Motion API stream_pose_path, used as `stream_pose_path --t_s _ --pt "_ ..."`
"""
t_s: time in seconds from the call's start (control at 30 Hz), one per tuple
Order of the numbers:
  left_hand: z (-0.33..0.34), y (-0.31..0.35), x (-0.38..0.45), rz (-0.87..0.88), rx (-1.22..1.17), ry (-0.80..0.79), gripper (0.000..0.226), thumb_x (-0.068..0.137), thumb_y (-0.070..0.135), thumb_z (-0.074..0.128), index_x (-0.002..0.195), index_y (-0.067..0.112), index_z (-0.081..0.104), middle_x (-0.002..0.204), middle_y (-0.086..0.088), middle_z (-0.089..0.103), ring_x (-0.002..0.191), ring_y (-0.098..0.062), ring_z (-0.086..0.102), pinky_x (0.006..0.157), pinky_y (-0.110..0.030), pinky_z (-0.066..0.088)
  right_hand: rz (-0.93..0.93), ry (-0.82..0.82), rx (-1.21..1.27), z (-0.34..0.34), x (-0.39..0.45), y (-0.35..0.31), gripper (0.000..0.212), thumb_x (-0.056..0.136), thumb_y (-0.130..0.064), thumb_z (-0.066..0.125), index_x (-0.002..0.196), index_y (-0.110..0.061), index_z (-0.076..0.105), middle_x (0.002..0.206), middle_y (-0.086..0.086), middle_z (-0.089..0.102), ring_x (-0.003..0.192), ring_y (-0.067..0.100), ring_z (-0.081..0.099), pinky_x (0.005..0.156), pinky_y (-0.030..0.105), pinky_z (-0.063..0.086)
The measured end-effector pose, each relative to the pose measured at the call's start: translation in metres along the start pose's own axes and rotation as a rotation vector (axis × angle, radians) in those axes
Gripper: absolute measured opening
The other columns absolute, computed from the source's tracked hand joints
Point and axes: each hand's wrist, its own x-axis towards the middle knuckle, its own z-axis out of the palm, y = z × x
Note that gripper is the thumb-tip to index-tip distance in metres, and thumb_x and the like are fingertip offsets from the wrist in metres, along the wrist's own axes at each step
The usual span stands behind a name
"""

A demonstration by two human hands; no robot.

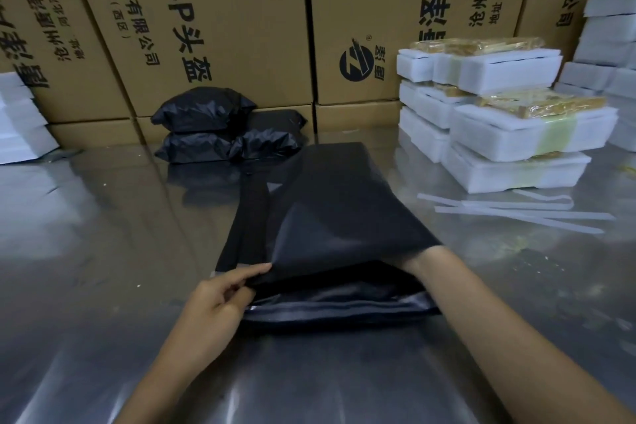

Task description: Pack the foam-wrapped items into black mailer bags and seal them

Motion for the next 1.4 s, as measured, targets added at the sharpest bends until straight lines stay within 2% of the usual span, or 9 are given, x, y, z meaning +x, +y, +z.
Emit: stream_pose_path --t_s 0.1,0.23,0.4,0.53,0.63,0.73,0.8,1.07,1.4 --pt "-0.001 -0.002 0.005 -0.034 0.104 -0.144 0.056 0.095 0.005 0.055 0.095 0.059 0.072 0.097 -0.019 0.072 0.087 -0.015 0.052 0.079 -0.031 0.036 0.028 -0.057 -0.195 -0.002 -0.007 0.0 0.074 0.105 0.003 0.034 0.04 -0.021 0.06 0.029 -0.013 0.048 0.038 0.002 0.054 0.052 0.011 0.046" --pt "-0.003 0.01 0.012 -0.059 0.251 -0.253 0.036 0.096 0.014 0.054 0.089 0.044 0.073 0.104 -0.012 0.075 0.085 -0.012 0.062 0.08 -0.027 0.042 0.203 -0.287 -0.673 0.004 -0.024 -0.004 0.052 0.107 -0.033 0.035 0.065 -0.017 0.06 0.044 -0.011 0.059 0.038 0.001 0.049 0.053 0.011 0.04" --pt "-0.027 0.053 0.032 -0.076 0.245 -0.172 0.044 0.099 0.041 0.048 0.068 0.026 0.076 0.067 0.013 0.064 0.063 0.001 0.06 0.06 -0.019 0.04 -0.008 -0.392 -0.353 -0.03 -0.079 -0.029 0.038 0.103 -0.028 0.052 0.077 -0.009 0.072 0.068 0.009 0.074 0.045 0.012 0.063 0.042 0.02 0.047" --pt "-0.016 0.089 0.085 0.087 0.138 0.038 0.032 0.088 0.052 0.063 0.104 0.024 0.065 0.095 0.009 0.064 0.087 -0.009 0.061 0.076 -0.031 0.047 -0.263 0.22 -0.191 -0.066 -0.073 -0.069 0.041 0.089 -0.029 0.062 0.049 -0.016 0.068 0.041 0.004 0.055 0.032 0.01 0.041 0.037 0.019 0.033" --pt "0.014 0.102 0.129 0.049 0.037 -0.192 0.101 0.071 0.069 0.068 0.152 0.022 0.029 0.152 0.004 0.039 0.138 -0.015 0.04 0.103 -0.027 0.035 -0.436 0.584 -0.146 -0.058 -0.024 -0.079 0.018 0.087 -0.037 0.07 0.074 -0.024 0.073 0.07 -0.005 0.07 0.061 0.007 0.06 0.058 0.021 0.044" --pt "0.045 0.084 0.145 0.014 0.122 -0.353 0.131 0.061 0.079 0.066 0.159 0.027 -0.003 0.165 0.006 0.011 0.149 -0.014 0.02 0.11 -0.023 0.024 -0.317 0.334 -0.289 -0.036 0.024 -0.046 0.089 0.075 -0.058 0.08 0.146 -0.022 0.041 0.136 -0.008 0.052 0.121 0.009 0.052 0.09 0.016 0.042" --pt "0.056 0.06 0.144 0.022 0.152 -0.344 0.136 0.058 0.078 0.071 0.157 0.032 -0.01 0.164 0.01 0.011 0.148 -0.012 0.02 0.115 -0.027 0.027 -0.315 0.209 -0.303 -0.022 0.039 -0.01 0.123 0.065 -0.06 0.085 0.159 -0.024 0.014 0.155 -0.011 0.035 0.138 0.004 0.035 0.106 0.016 0.033" --pt "0.055 0.011 0.133 0.093 0.046 -0.254 0.106 0.056 0.068 0.084 0.147 0.046 0.035 0.13 0.022 0.061 0.119 0.002 0.056 0.106 -0.027 0.044 -0.344 0.291 -0.167 -0.018 0.058 0.035 0.093 0.056 -0.056 0.092 0.137 -0.029 0.054 0.128 -0.012 0.066 0.118 0.006 0.061 0.105 0.034 0.05" --pt "0.06 0.019 0.119 0.237 0.079 -0.083 0.097 0.069 0.077 0.065 0.151 0.033 0.039 0.131 0.021 0.062 0.121 0.008 0.053 0.096 -0.008 0.042 -0.385 0.326 0.016 -0.029 0.05 0.04 0.056 0.067 -0.044 0.089 0.118 -0.033 0.068 0.104 -0.025 0.074 0.099 -0.006 0.068 0.082 0.01 0.054"
